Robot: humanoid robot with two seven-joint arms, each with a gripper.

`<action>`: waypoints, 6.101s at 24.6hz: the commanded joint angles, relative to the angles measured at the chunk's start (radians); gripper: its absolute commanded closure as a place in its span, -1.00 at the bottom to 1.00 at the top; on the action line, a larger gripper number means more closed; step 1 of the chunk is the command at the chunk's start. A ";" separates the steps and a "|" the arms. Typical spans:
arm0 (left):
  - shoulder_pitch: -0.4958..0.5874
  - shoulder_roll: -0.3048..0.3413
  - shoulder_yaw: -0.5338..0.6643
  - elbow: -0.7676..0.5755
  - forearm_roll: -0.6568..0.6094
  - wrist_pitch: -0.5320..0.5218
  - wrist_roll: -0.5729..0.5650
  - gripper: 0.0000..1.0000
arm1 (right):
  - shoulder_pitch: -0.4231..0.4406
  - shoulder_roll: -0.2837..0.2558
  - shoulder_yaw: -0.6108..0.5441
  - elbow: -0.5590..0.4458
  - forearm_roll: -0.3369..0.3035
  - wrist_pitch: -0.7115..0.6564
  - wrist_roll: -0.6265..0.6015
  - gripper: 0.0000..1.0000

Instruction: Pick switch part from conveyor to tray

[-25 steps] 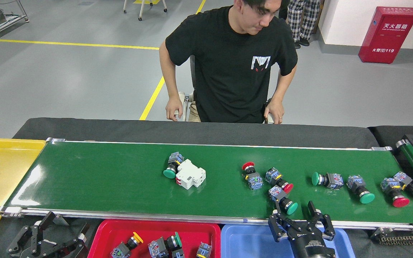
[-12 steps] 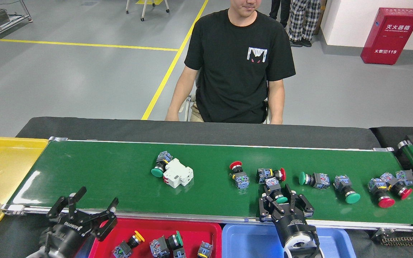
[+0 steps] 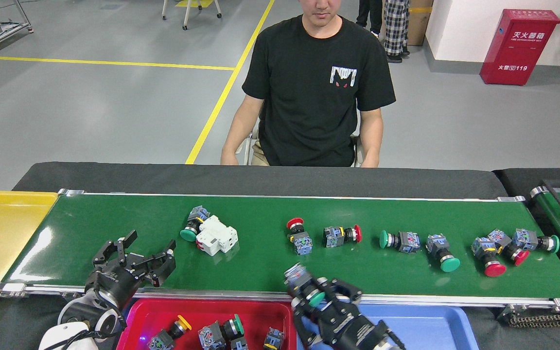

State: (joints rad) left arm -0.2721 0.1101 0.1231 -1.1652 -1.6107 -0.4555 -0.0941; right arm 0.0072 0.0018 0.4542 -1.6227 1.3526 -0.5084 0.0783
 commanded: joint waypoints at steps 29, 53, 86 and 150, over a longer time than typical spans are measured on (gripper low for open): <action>-0.141 0.025 -0.046 0.210 0.017 0.075 0.080 0.83 | -0.052 0.035 -0.246 0.118 0.003 0.804 -0.022 -0.96; 0.531 0.000 0.144 -0.605 0.164 -0.330 0.083 -1.00 | -0.019 -0.025 -0.204 -0.002 -0.004 0.220 -0.028 0.97; -0.161 0.299 -0.003 0.389 0.150 -0.239 0.244 -1.00 | 0.040 -0.005 -0.144 -0.006 0.043 0.737 -0.101 -0.93; 0.404 0.095 -0.369 -0.613 0.183 -0.149 0.149 0.77 | 0.137 0.015 -0.628 -0.029 0.039 0.538 -0.112 -1.00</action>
State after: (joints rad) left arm 0.1467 0.2293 -0.2270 -1.7586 -1.4018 -0.6050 0.1079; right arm 0.1425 0.0316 -0.1520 -1.6366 1.3936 0.0382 -0.0110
